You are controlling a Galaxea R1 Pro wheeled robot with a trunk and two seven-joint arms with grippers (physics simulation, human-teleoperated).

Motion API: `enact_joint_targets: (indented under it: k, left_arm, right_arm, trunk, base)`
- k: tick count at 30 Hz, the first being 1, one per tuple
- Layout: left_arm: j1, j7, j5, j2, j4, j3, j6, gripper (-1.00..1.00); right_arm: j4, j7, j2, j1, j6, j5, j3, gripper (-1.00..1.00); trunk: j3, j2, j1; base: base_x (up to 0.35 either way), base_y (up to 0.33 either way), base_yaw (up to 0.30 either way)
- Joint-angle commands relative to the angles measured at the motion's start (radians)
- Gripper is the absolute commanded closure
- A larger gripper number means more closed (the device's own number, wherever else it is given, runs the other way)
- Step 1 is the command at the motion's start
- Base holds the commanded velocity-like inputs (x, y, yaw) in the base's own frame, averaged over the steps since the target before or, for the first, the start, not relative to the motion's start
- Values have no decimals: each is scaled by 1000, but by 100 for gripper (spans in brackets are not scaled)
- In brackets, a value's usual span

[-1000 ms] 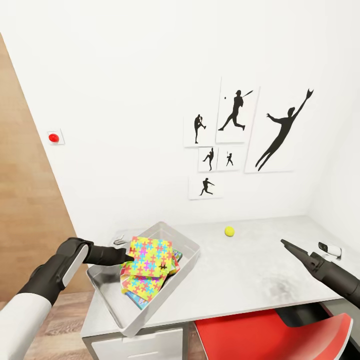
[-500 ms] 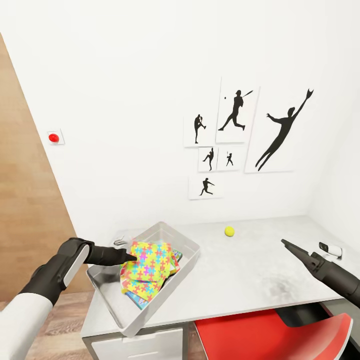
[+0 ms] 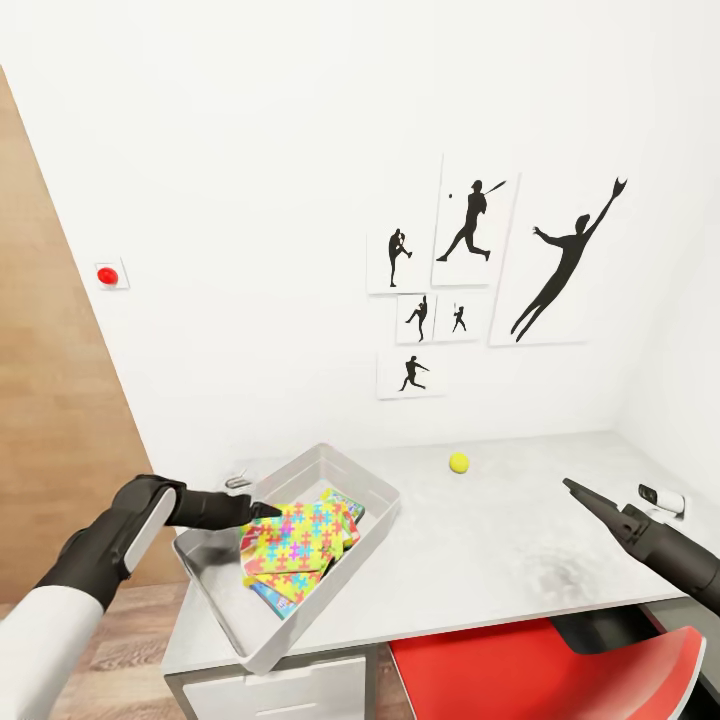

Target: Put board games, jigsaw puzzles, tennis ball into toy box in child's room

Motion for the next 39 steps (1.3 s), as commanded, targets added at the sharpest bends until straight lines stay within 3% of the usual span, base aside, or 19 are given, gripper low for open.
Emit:
enact_joint_targets:
  k: [1, 4, 7, 8, 11, 13, 15, 16, 18, 19, 21, 22, 25, 26, 28, 31, 39]
  left_arm:
    - [-1, -5, 1, 2, -2, 2, 3, -100]
    - [-1, -40, 9, 7, -13, 53, 5, -100]
    - [0, -120, 13, 10, -44, 124, 8, -100]
    - [3, -179, 12, 17, -64, 161, 10, -100]
    - [8, -313, 10, 50, -93, 220, 11, -100]
    - [13, -417, 8, 92, -102, 249, 8, -100]
    - [33, -552, 8, 159, -106, 268, 4, -100]
    - [61, -636, 8, 206, -106, 281, 2, -100]
    - [93, -698, 8, 239, -99, 306, -7, -100]
    - [104, -713, 9, 246, -94, 319, -14, -100]
    - [125, -744, 9, 261, -71, 376, -44, -100]
    - [135, -758, 9, 268, -60, 423, -59, -100]
    - [144, -776, 7, 276, -44, 498, -72, -100]
    - [149, -787, 4, 280, -33, 557, -79, -100]
    - [151, -793, 2, 283, -27, 592, -82, -100]
    - [154, -797, 0, 284, -22, 618, -85, -100]
    - [155, -797, -1, 283, -20, 629, -91, -100]
  right_arm:
    - [0, 1, 0, -1, 8, -3, -1, -100]
    - [0, 1, 0, -1, 8, -3, -1, -100]
    - [0, 1, 0, -1, 7, -3, 0, -100]
    - [0, 1, 0, -1, 7, -3, 0, -100]
    - [0, 1, 0, -1, 6, -3, 0, -100]
    - [0, 2, 0, -1, 5, -3, -1, -100]
    - [0, 2, 1, -1, 4, -3, 0, -100]
    - [0, 1, 1, -1, 3, -2, 2, -100]
    - [0, 1, 1, -1, 2, -2, 4, -100]
    - [0, 0, 1, -1, 2, -2, 5, -100]
    - [0, -1, 1, -1, 2, -2, 6, -100]
    - [0, -4, 1, -1, 2, -2, 6, -100]
    - [0, -14, 1, -1, 2, -3, 6, -100]
    - [0, -26, 1, -1, 2, -2, 6, -100]
    - [-1, -35, 1, -1, 2, -2, 6, -100]
    - [-1, -41, 1, -1, 2, -3, 6, -100]
    - [-3, -55, 1, -1, 4, -2, 9, -100]
  trunk:
    - [-2, -2, 1]
    - [-2, -2, 1]
    - [-2, -2, 1]
    - [-2, -2, 1]
    - [-2, -2, 1]
    - [-2, -2, 1]
    - [-2, -2, 1]
    - [-2, -2, 1]
    - [-2, -2, 1]
    - [-2, -2, 1]
    - [-2, -2, 1]
    - [-2, -2, 1]
    - [-2, -2, 1]
    - [-2, -2, 1]
    - [-2, -2, 1]
    - [-2, -2, 1]
    - [1, -2, 1]
  base:
    - [0, 0, 0]
    - [0, 0, 0]
    - [0, 0, 0]
    - [0, 0, 0]
    - [0, 0, 0]
    - [0, 0, 0]
    - [0, 0, 0]
    - [0, 0, 0]
    - [0, 0, 0]
    - [0, 0, 0]
    - [0, 0, 0]
    - [0, 0, 0]
    - [0, 0, 0]
    - [-6, 0, 0]
    - [-45, 24, 0]
    - [-140, 102, 0]
    - [-64, 17, 80]
